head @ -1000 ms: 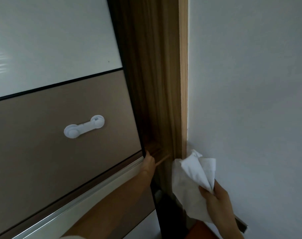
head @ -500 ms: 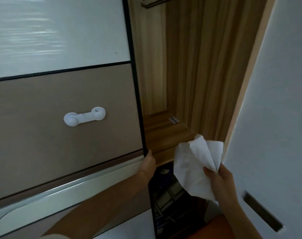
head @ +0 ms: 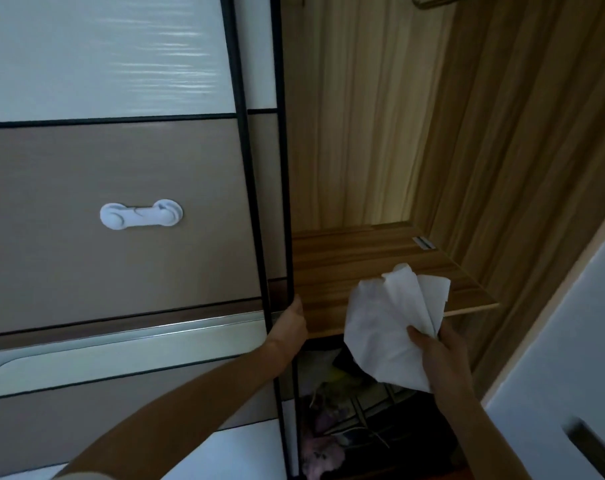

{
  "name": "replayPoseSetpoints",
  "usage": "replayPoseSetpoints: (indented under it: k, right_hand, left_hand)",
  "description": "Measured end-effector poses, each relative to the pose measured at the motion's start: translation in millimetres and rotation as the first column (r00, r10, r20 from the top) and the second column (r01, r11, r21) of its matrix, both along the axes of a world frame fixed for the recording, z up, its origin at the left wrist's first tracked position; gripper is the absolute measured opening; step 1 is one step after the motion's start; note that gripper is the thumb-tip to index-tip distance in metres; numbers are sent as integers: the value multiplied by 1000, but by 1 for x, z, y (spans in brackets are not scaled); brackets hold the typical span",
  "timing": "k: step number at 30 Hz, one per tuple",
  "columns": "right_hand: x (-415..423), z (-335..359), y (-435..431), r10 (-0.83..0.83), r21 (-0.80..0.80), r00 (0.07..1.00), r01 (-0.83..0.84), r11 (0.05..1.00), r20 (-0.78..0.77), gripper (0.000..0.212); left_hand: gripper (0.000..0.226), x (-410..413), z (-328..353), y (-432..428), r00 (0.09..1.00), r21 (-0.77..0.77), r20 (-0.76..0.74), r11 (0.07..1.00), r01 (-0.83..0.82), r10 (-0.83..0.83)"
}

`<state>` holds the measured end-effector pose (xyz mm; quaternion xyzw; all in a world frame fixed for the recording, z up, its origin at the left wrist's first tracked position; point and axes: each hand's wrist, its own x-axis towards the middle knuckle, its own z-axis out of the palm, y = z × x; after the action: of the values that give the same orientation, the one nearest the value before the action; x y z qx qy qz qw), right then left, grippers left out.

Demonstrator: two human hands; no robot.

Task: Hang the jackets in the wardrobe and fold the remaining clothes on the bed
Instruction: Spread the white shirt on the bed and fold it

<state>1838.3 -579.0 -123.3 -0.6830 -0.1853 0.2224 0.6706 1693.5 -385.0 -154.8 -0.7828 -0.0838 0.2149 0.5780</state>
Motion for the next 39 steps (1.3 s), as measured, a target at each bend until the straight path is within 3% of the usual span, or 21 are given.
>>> replayPoseSetpoints:
  k: [8, 10, 14, 18, 20, 23, 25, 26, 28, 29, 32, 34, 35, 37, 39]
  right_hand:
    - [-43, 2, 47, 98, 29, 995, -97, 995, -30, 27]
    - [-49, 2, 53, 125, 32, 992, -124, 992, -6, 27]
    - [-59, -2, 67, 174, 12, 985, -174, 985, 17, 33]
    - [-63, -8, 83, 221, 9, 975, -220, 975, -34, 37]
    - [-62, -9, 90, 238, 29, 968, -237, 971, -74, 38]
    - [-54, -8, 103, 270, 64, 952, -263, 963, -144, 35]
    - [-45, -8, 118, 279, 79, 942, -268, 960, -185, 33]
    - [-42, -7, 126, 290, 85, 937, -278, 957, -197, 34]
    - [-32, -8, 145, 333, 97, 921, -320, 942, -201, 35]
    - [-28, -8, 155, 361, 110, 910, -345, 932, -202, 33]
    - [-12, -6, 191, 432, 158, 861, -403, 902, -270, 31]
    - [0, -9, 214, 461, 170, 828, -428, 888, -319, 29]
    - [7, -13, 224, 483, 178, 812, -449, 876, -329, 26]
    - [21, -19, 242, 543, 232, 753, -491, 840, -372, 25]
    - [33, -25, 259, 611, 315, 642, -525, 790, -462, 24]
  left_hand:
    - [58, -99, -20, 41, 941, 24, 9, 941, -338, 338]
    - [64, -123, -26, 51, 918, -25, 120, 926, -377, 377]
    - [55, -148, -19, 47, 937, -18, 239, 966, -259, 256]
    - [54, -128, -4, 29, 927, -214, 263, 953, -215, 268]
    - [55, -118, -2, 23, 929, -225, 225, 943, -244, 294]
    - [61, -110, -19, 26, 927, -110, 99, 930, -351, 361]
    - [68, -113, -13, 29, 825, -116, 229, 856, -504, 517]
    - [70, -117, -20, 37, 833, -111, 226, 863, -493, 505]
    - [67, -116, -49, 48, 943, -102, -29, 937, -334, 333]
    - [63, -114, -51, 48, 951, -95, 5, 947, -306, 308]
    - [53, -106, -58, 55, 897, -213, 243, 922, -322, 369]
    - [54, -96, -65, 53, 734, -363, 437, 849, -385, 519]
    - [50, -91, -61, 52, 681, -349, 458, 820, -453, 571]
    - [43, -73, -58, 52, 536, -462, 514, 743, -484, 669]
    - [42, -55, -62, 56, 507, -532, 504, 714, -455, 699]
